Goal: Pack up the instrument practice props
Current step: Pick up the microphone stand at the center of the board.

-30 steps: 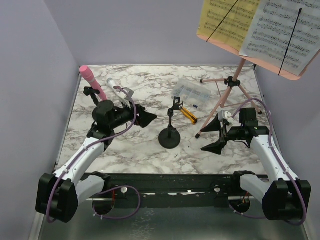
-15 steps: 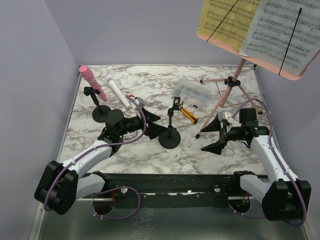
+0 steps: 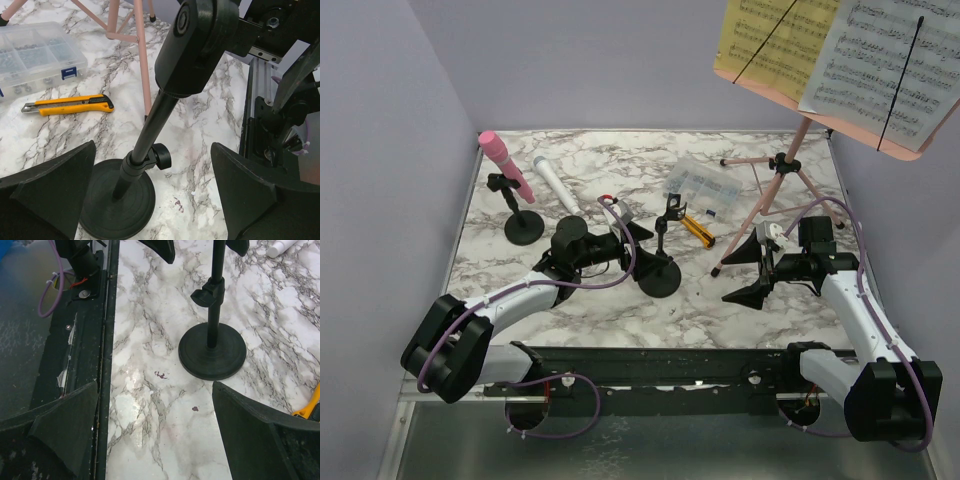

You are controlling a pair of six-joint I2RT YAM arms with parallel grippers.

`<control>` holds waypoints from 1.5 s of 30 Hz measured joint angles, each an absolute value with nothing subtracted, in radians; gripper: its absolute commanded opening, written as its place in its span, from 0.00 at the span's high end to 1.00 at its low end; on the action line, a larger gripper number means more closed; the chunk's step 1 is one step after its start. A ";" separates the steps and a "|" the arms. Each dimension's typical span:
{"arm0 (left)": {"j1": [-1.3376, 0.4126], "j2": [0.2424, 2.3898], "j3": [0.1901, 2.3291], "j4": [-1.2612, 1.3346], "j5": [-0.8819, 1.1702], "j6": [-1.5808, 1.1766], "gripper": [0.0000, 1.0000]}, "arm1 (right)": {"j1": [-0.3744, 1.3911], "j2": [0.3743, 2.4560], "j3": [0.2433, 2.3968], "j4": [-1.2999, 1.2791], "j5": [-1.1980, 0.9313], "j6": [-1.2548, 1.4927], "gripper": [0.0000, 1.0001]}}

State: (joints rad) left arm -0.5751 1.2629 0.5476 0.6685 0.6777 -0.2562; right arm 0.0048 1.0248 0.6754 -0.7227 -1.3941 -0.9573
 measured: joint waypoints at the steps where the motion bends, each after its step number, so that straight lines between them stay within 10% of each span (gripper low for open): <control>1: -0.579 1.270 0.548 0.673 0.673 -0.249 0.03 | 0.005 1.025 0.675 -0.722 -1.394 -0.957 0.00; 29: -0.604 1.340 0.600 0.738 0.627 -0.197 0.39 | 0.005 1.027 0.675 -0.719 -1.394 -0.957 0.01; 45: -0.644 1.341 0.600 0.738 0.559 -0.114 0.90 | 0.005 1.032 0.675 -0.719 -1.394 -0.957 0.00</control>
State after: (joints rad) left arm -0.6441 1.3411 0.5999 0.7383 0.5587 -0.1143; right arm 0.0048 1.0321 0.6754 -0.7185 -1.3937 -0.9573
